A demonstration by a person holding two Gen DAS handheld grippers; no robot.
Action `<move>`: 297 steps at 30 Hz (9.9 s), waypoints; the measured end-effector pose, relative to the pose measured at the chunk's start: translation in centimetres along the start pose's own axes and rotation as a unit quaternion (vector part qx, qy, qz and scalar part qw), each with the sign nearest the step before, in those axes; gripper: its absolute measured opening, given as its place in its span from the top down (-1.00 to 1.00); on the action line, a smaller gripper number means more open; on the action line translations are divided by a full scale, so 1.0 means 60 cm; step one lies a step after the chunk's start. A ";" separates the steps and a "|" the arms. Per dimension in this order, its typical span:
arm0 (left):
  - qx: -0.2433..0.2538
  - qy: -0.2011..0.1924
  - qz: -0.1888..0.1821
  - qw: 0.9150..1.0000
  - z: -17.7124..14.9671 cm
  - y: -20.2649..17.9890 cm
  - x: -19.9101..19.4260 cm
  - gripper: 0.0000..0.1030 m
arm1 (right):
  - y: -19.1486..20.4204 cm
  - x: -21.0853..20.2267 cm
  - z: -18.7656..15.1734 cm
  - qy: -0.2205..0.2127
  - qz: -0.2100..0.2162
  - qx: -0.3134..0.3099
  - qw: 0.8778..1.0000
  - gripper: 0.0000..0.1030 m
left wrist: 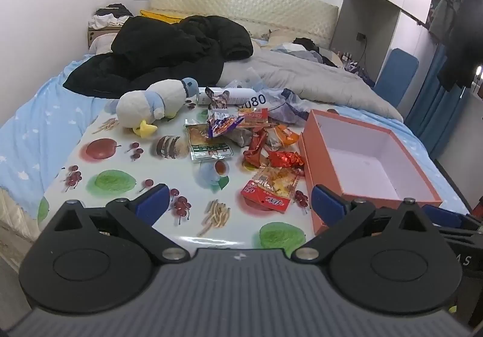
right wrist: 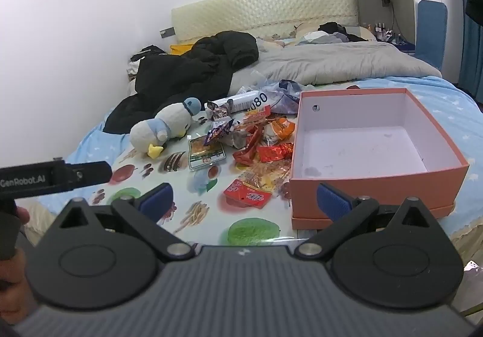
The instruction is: Organize snacks
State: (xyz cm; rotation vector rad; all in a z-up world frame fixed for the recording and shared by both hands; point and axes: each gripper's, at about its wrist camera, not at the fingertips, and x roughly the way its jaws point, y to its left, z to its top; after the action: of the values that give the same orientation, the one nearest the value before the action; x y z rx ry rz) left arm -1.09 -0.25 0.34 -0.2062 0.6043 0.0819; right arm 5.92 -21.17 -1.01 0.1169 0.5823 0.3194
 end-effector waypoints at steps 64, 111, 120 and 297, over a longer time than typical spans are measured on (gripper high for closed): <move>-0.004 0.007 0.038 0.999 -0.005 0.011 0.002 -0.97 | 0.000 0.018 -0.021 0.008 -0.005 -0.002 1.000 -1.00; -0.043 0.075 -0.010 0.996 0.005 0.055 0.235 -0.97 | 0.012 0.141 -0.060 0.048 -0.009 -0.048 0.998 -1.00; -0.114 0.114 -0.056 0.985 0.022 0.127 0.378 -0.95 | 0.059 0.222 -0.071 0.040 0.033 -0.084 0.995 -0.60; -0.009 0.097 -0.113 0.989 -0.104 0.130 0.264 -0.49 | 0.003 0.331 -0.117 0.118 0.044 -0.076 0.989 -0.35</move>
State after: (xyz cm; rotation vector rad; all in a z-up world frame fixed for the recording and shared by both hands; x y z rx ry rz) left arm 7.37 6.25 -15.05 -0.3007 0.7709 -0.1535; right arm 17.59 -14.35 -17.17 -0.0428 0.7858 0.4666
